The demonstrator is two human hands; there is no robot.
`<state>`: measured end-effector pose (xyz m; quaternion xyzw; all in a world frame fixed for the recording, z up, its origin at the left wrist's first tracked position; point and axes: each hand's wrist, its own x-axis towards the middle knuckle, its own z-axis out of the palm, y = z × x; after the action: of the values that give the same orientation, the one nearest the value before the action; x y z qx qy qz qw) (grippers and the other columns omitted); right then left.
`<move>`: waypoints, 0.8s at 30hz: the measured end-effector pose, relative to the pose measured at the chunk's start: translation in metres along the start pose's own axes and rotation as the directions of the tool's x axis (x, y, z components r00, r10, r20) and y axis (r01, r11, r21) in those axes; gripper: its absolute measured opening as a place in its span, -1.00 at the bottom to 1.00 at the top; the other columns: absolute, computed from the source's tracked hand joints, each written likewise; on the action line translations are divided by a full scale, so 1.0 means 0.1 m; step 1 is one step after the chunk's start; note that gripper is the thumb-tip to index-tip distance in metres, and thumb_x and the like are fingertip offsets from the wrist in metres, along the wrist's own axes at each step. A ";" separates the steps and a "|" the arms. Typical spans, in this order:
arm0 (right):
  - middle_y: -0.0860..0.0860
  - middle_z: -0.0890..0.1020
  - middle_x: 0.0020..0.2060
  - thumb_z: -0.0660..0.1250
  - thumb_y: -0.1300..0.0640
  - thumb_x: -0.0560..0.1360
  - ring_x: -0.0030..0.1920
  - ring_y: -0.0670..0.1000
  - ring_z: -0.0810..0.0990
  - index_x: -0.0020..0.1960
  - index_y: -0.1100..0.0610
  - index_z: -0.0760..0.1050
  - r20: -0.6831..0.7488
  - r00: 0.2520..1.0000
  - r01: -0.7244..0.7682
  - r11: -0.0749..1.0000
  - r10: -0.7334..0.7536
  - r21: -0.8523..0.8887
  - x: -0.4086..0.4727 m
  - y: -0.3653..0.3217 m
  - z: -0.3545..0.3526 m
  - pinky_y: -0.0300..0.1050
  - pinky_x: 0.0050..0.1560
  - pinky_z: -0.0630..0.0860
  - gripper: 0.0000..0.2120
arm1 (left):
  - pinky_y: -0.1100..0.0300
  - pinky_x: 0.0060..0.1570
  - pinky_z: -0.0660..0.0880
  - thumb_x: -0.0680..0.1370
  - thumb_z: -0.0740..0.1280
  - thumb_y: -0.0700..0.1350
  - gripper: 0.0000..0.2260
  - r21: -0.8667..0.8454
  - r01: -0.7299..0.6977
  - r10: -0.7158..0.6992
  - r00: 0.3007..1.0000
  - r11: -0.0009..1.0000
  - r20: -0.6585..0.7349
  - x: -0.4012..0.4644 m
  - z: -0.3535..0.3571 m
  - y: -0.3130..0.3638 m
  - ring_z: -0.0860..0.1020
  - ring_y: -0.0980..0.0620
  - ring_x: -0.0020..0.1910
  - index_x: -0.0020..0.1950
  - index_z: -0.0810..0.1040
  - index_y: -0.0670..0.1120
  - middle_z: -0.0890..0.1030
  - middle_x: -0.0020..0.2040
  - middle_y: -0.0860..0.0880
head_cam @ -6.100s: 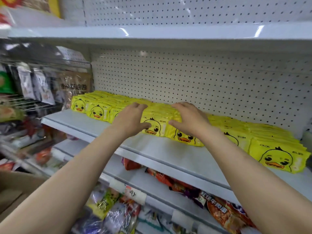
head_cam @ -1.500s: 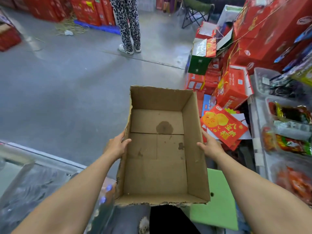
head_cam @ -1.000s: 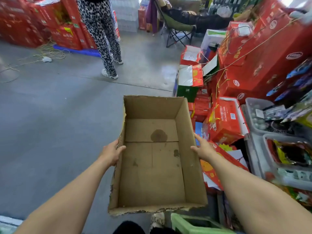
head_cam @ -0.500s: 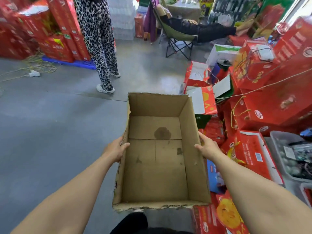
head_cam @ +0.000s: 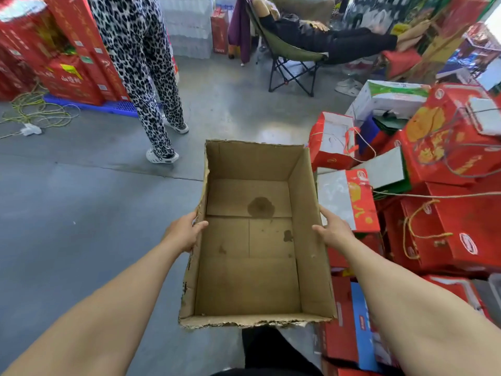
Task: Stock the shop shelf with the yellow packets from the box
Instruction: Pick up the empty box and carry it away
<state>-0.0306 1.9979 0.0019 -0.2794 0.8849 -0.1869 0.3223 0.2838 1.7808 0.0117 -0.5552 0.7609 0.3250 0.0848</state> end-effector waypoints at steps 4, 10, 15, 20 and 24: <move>0.01 0.58 0.27 0.33 0.06 0.57 0.23 0.12 0.56 0.54 -0.23 0.17 0.023 1.000 -0.005 1.000 0.005 -0.003 0.71 -0.32 -0.20 0.06 0.28 0.49 -0.38 | 0.19 -0.39 0.42 0.62 0.17 0.18 -0.45 0.001 0.052 -0.052 0.999 0.999 0.010 0.65 -0.18 0.29 0.60 -0.01 -0.38 0.56 0.19 0.03 0.57 0.27 -0.07; 0.01 0.62 0.21 0.32 0.03 0.55 0.15 0.11 0.60 0.52 -0.30 0.15 0.051 0.999 -0.010 0.998 0.013 -0.054 1.70 -0.80 -0.61 0.11 0.23 0.54 -0.36 | 0.17 -0.36 0.47 0.62 0.19 0.16 -0.45 -0.057 0.080 -0.078 0.997 0.995 0.027 1.51 -0.52 0.75 0.59 -0.05 -0.36 0.57 0.18 0.02 0.58 0.25 -0.11; 0.05 0.62 0.21 0.35 0.05 0.55 0.15 0.14 0.60 0.53 -0.27 0.18 0.022 1.000 -0.008 0.998 0.009 -0.057 2.46 -1.23 -0.79 0.13 0.25 0.53 -0.36 | 0.17 -0.37 0.48 0.62 0.20 0.16 -0.45 -0.112 0.085 -0.083 0.996 0.990 0.026 2.30 -0.76 0.99 0.58 -0.05 -0.36 0.56 0.17 0.04 0.62 0.12 -0.12; 0.09 0.61 0.23 0.37 -0.07 0.50 0.19 0.18 0.59 0.51 -0.32 0.15 0.008 0.999 -0.030 0.992 0.031 -0.124 3.43 -1.75 -0.89 0.10 0.23 0.52 -0.34 | 0.02 -0.15 0.62 0.60 0.21 0.18 -0.48 -0.137 0.081 -0.078 0.997 0.987 0.026 3.29 -1.21 1.12 0.61 -0.11 -0.28 0.51 0.28 0.00 0.62 0.01 -0.13; 0.09 0.66 0.12 0.37 0.00 0.53 0.10 0.15 0.61 0.51 -0.29 0.19 0.007 1.000 -0.011 0.991 0.012 -0.131 4.09 -2.52 -0.99 0.05 0.18 0.54 -0.36 | 0.06 -0.22 0.60 0.62 0.21 0.15 -0.47 -0.161 0.071 -0.067 0.997 0.984 0.028 4.17 -1.74 1.24 0.59 -0.14 -0.23 0.54 0.23 -0.02 0.60 0.15 -0.19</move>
<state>-0.2636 1.5663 0.0110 -0.2954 0.8956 -0.1256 0.3079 0.0586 1.3703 -0.0076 -0.5827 0.7112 0.3889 0.0589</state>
